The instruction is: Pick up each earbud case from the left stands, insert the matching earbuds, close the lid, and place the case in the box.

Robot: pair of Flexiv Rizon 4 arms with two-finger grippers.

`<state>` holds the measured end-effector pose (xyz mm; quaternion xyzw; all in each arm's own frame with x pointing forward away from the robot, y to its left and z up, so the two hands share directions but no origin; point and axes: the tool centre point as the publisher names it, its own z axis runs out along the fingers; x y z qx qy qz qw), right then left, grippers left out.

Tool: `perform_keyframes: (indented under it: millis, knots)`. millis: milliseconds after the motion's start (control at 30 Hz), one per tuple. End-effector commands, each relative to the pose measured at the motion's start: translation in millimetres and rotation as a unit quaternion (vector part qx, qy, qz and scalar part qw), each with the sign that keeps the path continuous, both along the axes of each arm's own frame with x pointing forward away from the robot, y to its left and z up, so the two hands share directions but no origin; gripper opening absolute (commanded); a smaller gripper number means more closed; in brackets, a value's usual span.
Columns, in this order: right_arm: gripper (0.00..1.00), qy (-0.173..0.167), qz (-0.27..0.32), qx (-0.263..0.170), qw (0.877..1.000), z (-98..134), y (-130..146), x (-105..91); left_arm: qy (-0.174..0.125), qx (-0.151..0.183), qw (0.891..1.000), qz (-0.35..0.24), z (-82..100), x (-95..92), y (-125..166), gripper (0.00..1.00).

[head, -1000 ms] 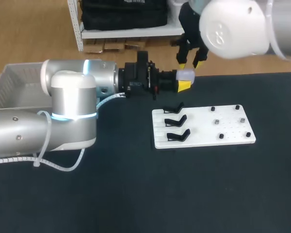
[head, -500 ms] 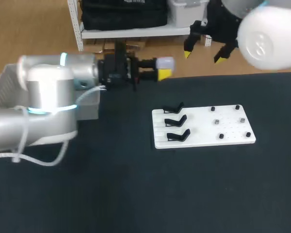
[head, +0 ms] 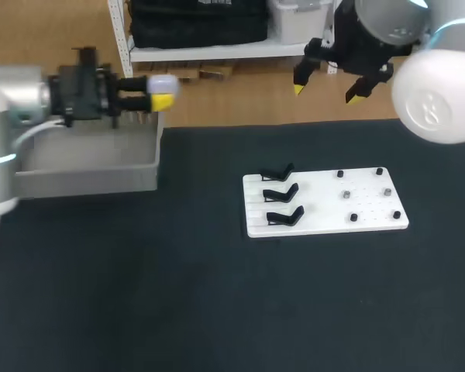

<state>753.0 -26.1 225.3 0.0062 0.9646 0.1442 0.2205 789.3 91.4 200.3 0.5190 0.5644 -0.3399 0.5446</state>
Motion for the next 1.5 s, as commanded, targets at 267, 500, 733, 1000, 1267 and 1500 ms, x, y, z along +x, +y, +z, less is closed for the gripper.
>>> perform_keyframes:
  millis: [267,500,733,1000,1267,1500]
  knots:
    - [1.00,-0.006,-0.003,0.000,1.000,0,-1,-3.5,0.052,0.015,0.996,0.064,-56.7,7.2,94,0.00]
    - [1.00,-0.006,-0.003,0.000,1.000,0,-1,-3.5,0.099,0.016,0.990,0.101,-98.0,20.9,112,0.00]
    - [1.00,-0.006,-0.003,0.000,1.000,0,-1,-3.5,0.121,0.022,0.987,0.104,-113.2,23.5,113,1.00]
    - [1.00,-0.006,-0.003,0.000,1.000,0,-1,-3.5,0.102,0.046,0.989,0.094,-79.8,12.6,97,1.00]
    - [1.00,-0.007,0.023,0.022,0.999,0,-6,-5.0,0.115,0.058,0.988,0.081,-53.5,-17.4,48,1.00]
    - [1.00,-0.017,0.112,0.069,0.991,0,-31,-17.9,0.133,0.052,0.986,0.084,-42.9,-38.9,11,1.00]
